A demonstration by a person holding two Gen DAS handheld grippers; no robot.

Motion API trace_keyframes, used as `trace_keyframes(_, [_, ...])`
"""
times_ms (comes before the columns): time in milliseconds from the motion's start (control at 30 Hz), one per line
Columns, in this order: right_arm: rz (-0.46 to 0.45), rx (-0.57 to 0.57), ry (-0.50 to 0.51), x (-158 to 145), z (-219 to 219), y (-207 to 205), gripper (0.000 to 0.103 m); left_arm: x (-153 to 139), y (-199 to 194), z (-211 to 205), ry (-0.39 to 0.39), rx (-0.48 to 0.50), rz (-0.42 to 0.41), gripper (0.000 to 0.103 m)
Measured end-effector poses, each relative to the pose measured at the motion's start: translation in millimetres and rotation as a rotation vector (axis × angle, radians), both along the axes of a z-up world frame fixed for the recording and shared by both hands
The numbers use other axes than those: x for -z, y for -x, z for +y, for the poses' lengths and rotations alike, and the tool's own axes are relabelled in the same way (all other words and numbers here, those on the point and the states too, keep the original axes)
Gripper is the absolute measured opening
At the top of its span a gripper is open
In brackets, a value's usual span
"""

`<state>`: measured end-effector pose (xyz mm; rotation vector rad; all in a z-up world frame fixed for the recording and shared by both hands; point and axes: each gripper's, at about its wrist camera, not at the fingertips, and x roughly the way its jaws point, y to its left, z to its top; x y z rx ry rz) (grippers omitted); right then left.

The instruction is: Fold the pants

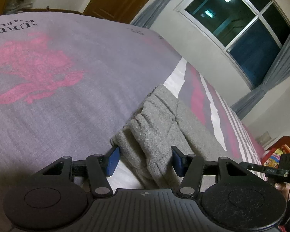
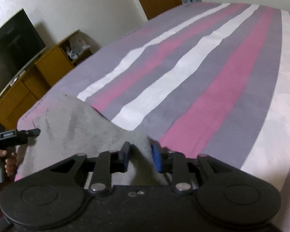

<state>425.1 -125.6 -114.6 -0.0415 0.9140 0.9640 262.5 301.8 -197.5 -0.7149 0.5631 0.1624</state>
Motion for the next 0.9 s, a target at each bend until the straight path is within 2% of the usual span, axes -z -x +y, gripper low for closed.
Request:
trace_keyframes(167, [0.017, -0.067, -0.026, -4, 0, 12, 0.022, 3, 6, 1, -0.002, 0.001, -0.014, 0.056])
trace_keyframes(233, [0.025, -0.078, -0.003, -3, 2, 14, 0.022, 4, 6, 1, -0.002, -0.001, -0.019, 0.056])
trace_keyframes(267, [0.031, -0.072, 0.007, -2, 3, 13, 0.022, 4, 5, 0, -0.002, -0.001, -0.019, 0.052])
trace_keyframes(300, [0.028, -0.066, 0.018, -1, 5, 12, 0.017, 4, 4, 0, -0.002, 0.004, -0.013, 0.049])
trace_keyframes(333, [0.001, -0.058, 0.037, 0, 9, 14, 0.007, 2, 2, 1, -0.005, 0.01, -0.006, 0.044])
trace_keyframes(400, [-0.162, -0.039, 0.106, -8, 21, 28, 0.005, -7, 0, -1, -0.036, 0.014, -0.016, 0.039])
trace_keyframes(433, [-0.22, -0.02, 0.104, -16, 24, 34, 0.004, -12, -1, -3, -0.064, 0.02, -0.023, 0.039])
trace_keyframes(500, [-0.272, 0.06, 0.087, -24, 22, 33, 0.002, -15, -5, -7, -0.108, 0.025, -0.005, 0.038])
trace_keyframes(567, [-0.214, 0.132, 0.126, -11, 18, 17, 0.002, -10, -8, -6, -0.097, 0.019, 0.021, 0.039])
trace_keyframes(600, [-0.155, 0.128, 0.151, 1, 19, 12, 0.002, -10, -7, -5, -0.097, 0.022, 0.019, 0.039])
trace_keyframes(633, [-0.137, 0.113, 0.169, 8, 21, 13, 0.003, -9, -4, -3, -0.086, 0.021, 0.018, 0.039])
trace_keyframes(667, [-0.157, 0.11, 0.17, 9, 21, 18, 0.003, -9, -1, -2, -0.085, 0.024, 0.02, 0.043])
trace_keyframes(733, [-0.189, 0.151, 0.155, -1, 15, 28, 0.018, -11, 7, 1, -0.084, 0.027, 0.02, 0.049])
trace_keyframes(767, [-0.206, 0.184, 0.134, -8, 7, 35, 0.02, -13, 16, 2, -0.074, 0.011, 0.014, 0.054])
trace_keyframes(833, [-0.226, 0.24, 0.061, -25, -18, 54, 0.02, -22, 32, 0, -0.084, -0.026, 0.004, 0.055])
trace_keyframes(900, [-0.256, 0.267, 0.053, -36, -37, 79, 0.02, -38, 40, -16, -0.188, -0.049, -0.01, 0.055])
